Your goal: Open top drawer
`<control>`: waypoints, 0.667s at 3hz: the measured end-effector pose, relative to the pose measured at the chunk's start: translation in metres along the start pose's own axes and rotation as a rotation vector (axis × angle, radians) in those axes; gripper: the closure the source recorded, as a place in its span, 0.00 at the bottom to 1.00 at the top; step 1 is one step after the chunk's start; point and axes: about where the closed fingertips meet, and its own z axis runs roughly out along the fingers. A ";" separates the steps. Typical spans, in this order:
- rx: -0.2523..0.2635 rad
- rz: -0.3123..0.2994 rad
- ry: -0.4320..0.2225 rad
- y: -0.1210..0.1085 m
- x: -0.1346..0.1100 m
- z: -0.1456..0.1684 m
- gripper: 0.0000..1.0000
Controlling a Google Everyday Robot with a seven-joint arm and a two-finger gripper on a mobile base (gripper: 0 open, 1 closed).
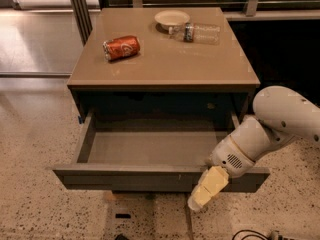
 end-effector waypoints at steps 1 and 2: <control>0.000 0.000 0.000 0.000 0.000 0.000 0.00; -0.029 0.001 -0.011 0.004 -0.001 0.006 0.00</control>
Offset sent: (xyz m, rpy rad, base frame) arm -0.0370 0.0367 -0.0263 0.1828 0.1200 0.0257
